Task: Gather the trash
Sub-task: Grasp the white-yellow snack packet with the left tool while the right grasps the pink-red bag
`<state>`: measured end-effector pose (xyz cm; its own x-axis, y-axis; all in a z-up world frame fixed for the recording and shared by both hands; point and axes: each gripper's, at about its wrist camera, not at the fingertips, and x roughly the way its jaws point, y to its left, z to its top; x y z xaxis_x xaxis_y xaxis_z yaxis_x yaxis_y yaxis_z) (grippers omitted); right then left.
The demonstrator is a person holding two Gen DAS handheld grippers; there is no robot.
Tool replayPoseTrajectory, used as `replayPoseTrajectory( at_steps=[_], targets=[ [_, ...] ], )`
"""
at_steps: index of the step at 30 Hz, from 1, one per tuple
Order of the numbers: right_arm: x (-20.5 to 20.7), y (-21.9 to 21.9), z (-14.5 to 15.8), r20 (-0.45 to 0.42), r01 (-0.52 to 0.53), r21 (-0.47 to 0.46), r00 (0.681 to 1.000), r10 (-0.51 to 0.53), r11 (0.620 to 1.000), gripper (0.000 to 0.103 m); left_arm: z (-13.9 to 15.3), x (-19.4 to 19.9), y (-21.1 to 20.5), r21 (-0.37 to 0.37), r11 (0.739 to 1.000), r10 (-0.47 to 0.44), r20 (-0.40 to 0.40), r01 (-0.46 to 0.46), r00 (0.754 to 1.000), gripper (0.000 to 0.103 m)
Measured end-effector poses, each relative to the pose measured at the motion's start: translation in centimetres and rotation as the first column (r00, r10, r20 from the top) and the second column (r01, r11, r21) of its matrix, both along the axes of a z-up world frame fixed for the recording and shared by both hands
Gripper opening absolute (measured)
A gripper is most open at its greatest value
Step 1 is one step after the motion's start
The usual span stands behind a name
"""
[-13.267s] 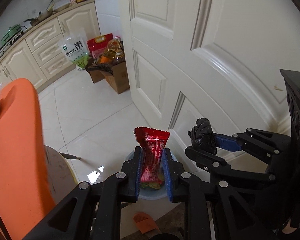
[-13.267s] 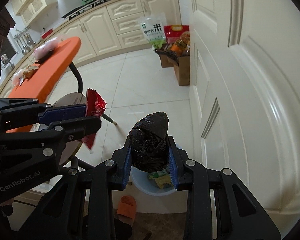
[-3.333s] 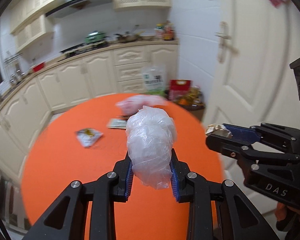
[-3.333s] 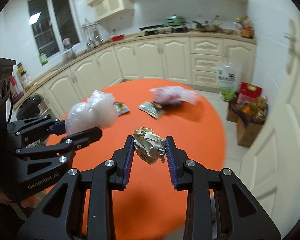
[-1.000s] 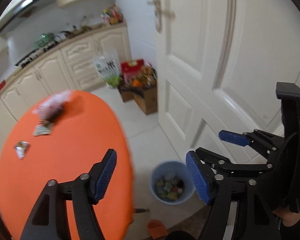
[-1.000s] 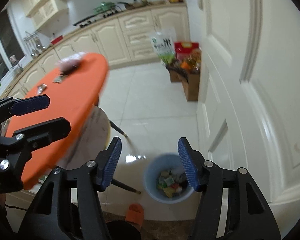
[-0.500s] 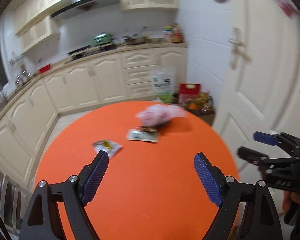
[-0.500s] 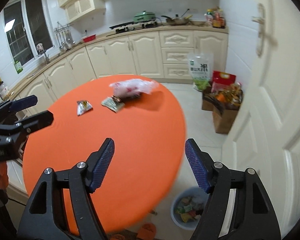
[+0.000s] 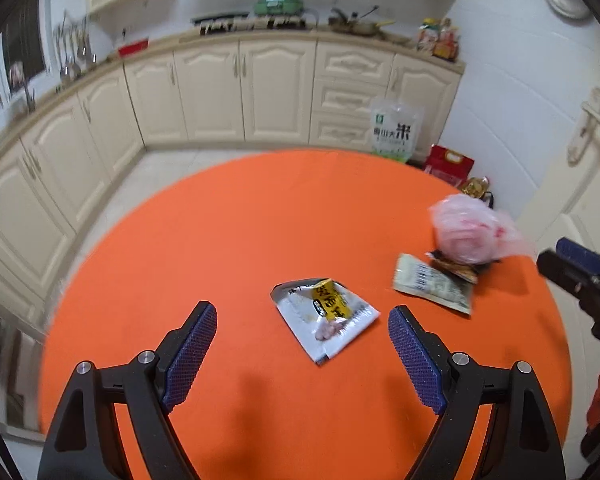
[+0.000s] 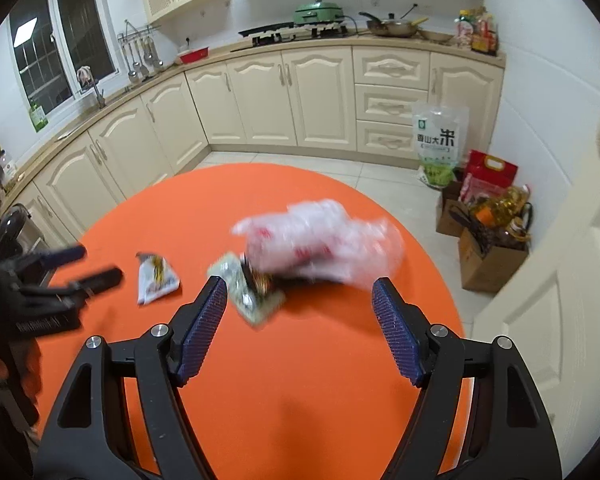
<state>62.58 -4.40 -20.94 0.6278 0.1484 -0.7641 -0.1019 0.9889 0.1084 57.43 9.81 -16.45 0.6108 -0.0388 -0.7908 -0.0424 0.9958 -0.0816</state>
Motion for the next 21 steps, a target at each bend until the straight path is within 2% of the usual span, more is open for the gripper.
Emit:
replayPoseTrajectory(
  at_steps=[5,8,9,14,17,21],
  targets=[
    [3.7,1.0,-1.1,-0.007,0.015,0.005,1.0,-0.015,1.0,0.073,-1.5,3.3,0.8,-0.002,0.998,0.069,-0.022,-0.069,0.997,0.084],
    [5.4,1.5,-1.7,-0.011,0.027,0.004,1.0,-0.027,1.0,0.075,-2.3,4.3,0.5,0.015,0.998,0.056,-0.04,-0.055,0.998,0.084],
    [6.1,1.7,-1.9,-0.017,0.032,-0.001,0.999,-0.032,0.999,0.081,-2.6,4.6,0.1,0.026,0.999,0.045,-0.047,-0.044,0.998,0.085],
    [8.3,2.3,-3.8,-0.081,0.043,-0.051,0.996,-0.047,0.998,0.081,-3.8,5.6,-1.6,0.078,0.997,0.004,-0.047,-0.001,0.999,0.088],
    [8.8,2.5,-4.8,-0.106,0.042,-0.059,0.993,-0.048,0.997,0.086,-4.4,5.9,-2.4,0.115,0.993,-0.004,-0.024,0.007,1.0,0.089],
    [9.2,2.3,-6.5,-0.143,0.053,-0.077,0.988,-0.064,0.996,0.092,-5.1,6.2,-2.6,0.077,0.997,-0.023,-0.025,0.024,0.999,0.079]
  ],
)
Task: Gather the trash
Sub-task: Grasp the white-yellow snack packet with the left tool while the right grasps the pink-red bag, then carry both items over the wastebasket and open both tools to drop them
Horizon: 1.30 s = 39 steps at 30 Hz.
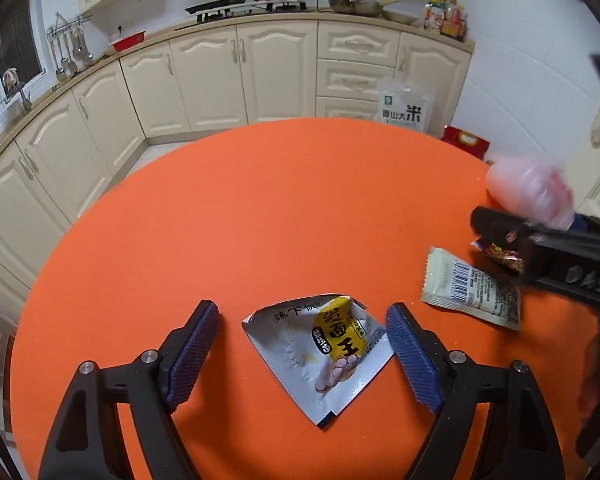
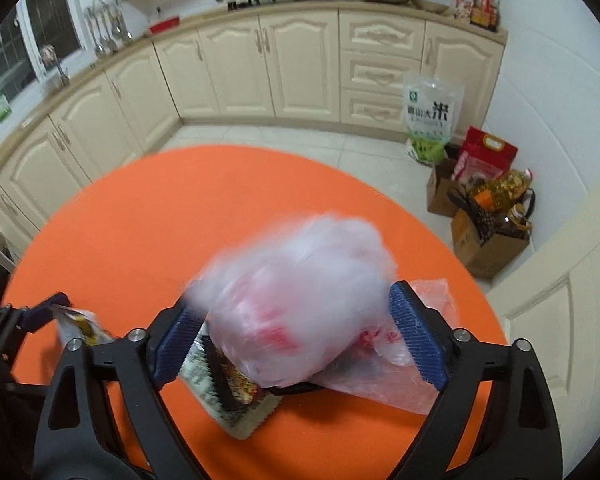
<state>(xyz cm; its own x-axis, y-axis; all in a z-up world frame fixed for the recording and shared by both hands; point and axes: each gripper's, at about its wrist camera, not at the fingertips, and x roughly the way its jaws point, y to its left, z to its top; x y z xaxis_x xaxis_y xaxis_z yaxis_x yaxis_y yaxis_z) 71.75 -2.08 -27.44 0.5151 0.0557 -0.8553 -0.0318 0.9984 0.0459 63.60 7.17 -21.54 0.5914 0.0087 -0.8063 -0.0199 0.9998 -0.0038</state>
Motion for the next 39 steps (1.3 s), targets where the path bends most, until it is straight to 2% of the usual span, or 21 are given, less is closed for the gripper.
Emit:
replayPoseTrajectory(
  at_steps=[2,3,4,8,10,15,17,22,33,39],
  targets=[
    [-0.2,-0.3,-0.6,0.005,-0.002,0.005,1.0,0.002,1.0,0.086,0.0,-0.2,-0.1,-0.002,1.0,-0.023,0.006,0.023,1.0,0.069],
    [-0.2,-0.7,-0.6,0.011,-0.001,0.014,1.0,0.001,1.0,0.073,0.1,-0.2,-0.2,-0.004,0.999,-0.032,0.008,0.032,0.999,0.059],
    [-0.2,-1.2,-0.6,0.02,0.001,0.032,1.0,-0.001,0.999,0.057,0.2,-0.2,-0.3,0.002,0.999,-0.036,0.006,0.036,0.999,0.057],
    [-0.9,-2.4,0.6,0.055,-0.021,0.074,0.998,0.017,0.997,0.047,0.4,-0.8,0.7,-0.022,0.999,-0.036,0.002,0.036,0.999,0.051],
    [-1.6,-2.3,1.3,0.079,-0.035,0.064,0.996,0.03,0.997,0.044,1.0,-1.3,1.3,-0.032,0.999,-0.035,-0.001,0.035,0.999,0.043],
    [-3.6,-1.4,3.0,0.123,-0.08,0.055,0.99,0.073,0.995,0.039,2.1,-2.7,2.5,-0.075,0.996,-0.048,-0.02,0.046,0.999,0.028],
    [-4.6,-0.8,3.6,0.144,-0.099,0.046,0.985,0.091,0.994,0.038,2.7,-3.4,3.4,-0.097,0.994,-0.051,-0.021,0.049,0.998,0.016],
    [-7.4,0.4,5.0,0.17,-0.144,0.066,0.977,0.131,0.987,0.038,3.7,-5.3,4.5,-0.101,0.993,-0.057,-0.016,0.055,0.998,0.006],
    [-14.5,1.4,7.6,0.202,-0.191,0.089,0.965,0.17,0.978,0.038,7.9,-12.7,4.1,-0.148,0.985,-0.073,0.076,0.083,0.994,0.005],
    [-19.6,0.0,10.0,0.247,-0.185,0.116,0.957,0.152,0.976,0.038,9.9,-18.2,1.9,-0.165,0.976,-0.12,0.13,0.14,0.984,0.005]
  ],
)
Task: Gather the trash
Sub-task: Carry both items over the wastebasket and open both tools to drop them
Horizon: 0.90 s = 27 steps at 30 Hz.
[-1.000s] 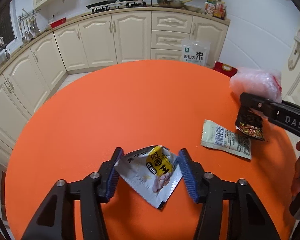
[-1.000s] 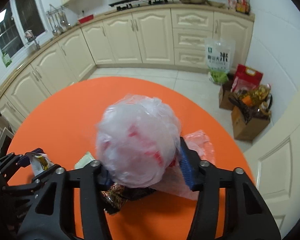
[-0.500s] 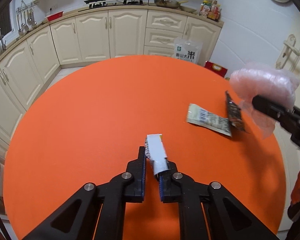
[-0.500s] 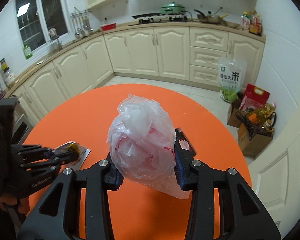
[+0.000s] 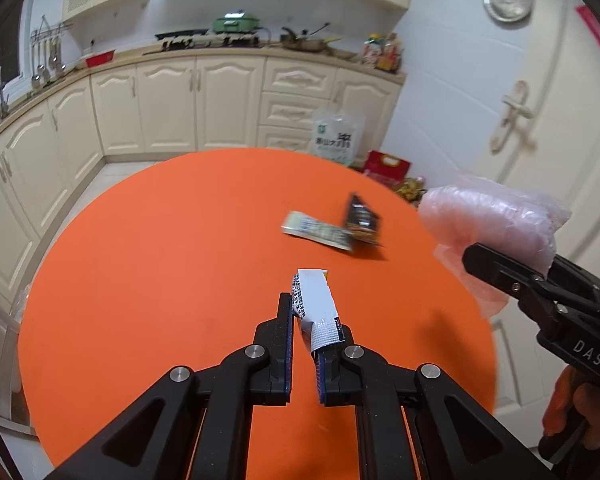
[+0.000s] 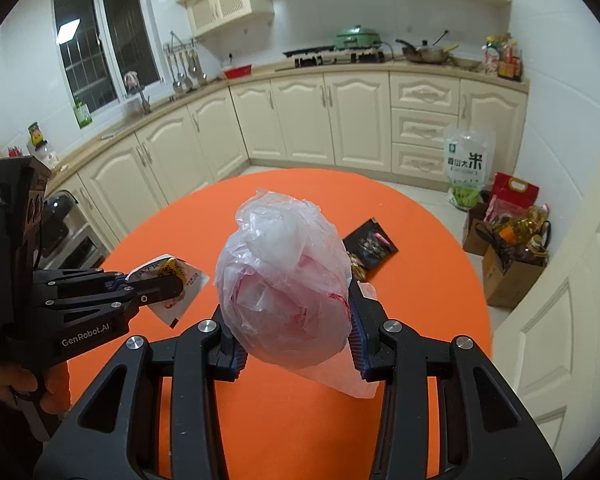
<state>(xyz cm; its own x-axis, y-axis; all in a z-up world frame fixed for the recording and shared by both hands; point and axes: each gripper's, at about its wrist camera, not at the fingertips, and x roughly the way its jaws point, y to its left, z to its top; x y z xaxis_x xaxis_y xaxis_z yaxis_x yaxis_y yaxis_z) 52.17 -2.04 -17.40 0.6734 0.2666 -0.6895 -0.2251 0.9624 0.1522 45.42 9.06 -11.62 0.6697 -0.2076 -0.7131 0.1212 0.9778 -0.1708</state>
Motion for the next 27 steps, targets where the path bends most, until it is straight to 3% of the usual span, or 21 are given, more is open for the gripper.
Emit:
replayPoseTrajectory(
  at_steps=[7,12,20,27],
  targets=[
    [-6.9,-3.8,1.8,0.036,0.057,0.033,0.998,-0.058,0.998,0.038,1.1,-7.6,-3.9,-0.01,0.996,-0.092,0.047,0.092,0.995,0.005],
    [-12.0,-8.8,2.1,0.049,0.142,0.048,0.988,-0.145,0.989,0.038,1.0,-11.8,-10.1,0.01,0.977,-0.212,0.046,0.211,0.976,0.005],
    [-18.2,-17.1,-0.4,0.038,0.322,0.0,0.946,-0.321,0.947,0.038,-1.5,-12.3,-19.1,0.047,0.931,-0.36,-0.025,0.361,0.932,0.005],
    [-21.0,-22.2,-5.0,-0.034,0.429,-0.03,0.902,-0.43,0.903,0.038,-5.4,-10.6,-26.3,0.077,0.881,-0.456,-0.129,0.468,0.88,0.006]
  ],
)
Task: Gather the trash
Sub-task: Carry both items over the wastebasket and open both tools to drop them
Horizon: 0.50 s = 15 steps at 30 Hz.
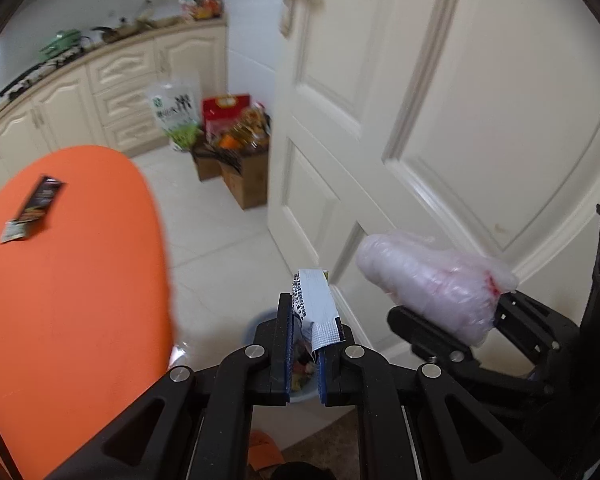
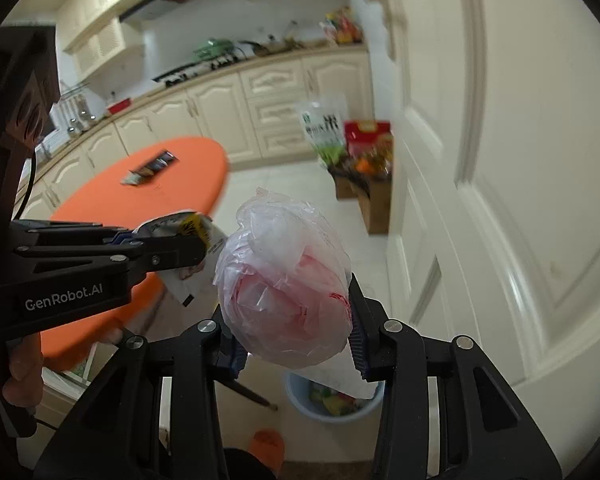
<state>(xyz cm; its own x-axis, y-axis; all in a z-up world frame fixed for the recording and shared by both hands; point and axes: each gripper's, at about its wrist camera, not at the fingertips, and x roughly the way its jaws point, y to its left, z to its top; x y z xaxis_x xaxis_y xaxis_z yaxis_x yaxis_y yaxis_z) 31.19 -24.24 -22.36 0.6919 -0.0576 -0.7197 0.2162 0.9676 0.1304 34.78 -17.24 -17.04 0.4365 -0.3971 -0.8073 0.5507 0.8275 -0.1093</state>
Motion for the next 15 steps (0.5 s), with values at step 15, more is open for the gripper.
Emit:
replayPoseTrajectory(
  at_steps=[15],
  targets=[
    [1.3,-6.6,-9.6,-0.147,0.083,0.084,0.987,-0.07,0.993,0.039,-7.3,10.1,-10.6,0.146,0.988,-0.02,-0.136,0.04,0.991,0.008]
  ],
)
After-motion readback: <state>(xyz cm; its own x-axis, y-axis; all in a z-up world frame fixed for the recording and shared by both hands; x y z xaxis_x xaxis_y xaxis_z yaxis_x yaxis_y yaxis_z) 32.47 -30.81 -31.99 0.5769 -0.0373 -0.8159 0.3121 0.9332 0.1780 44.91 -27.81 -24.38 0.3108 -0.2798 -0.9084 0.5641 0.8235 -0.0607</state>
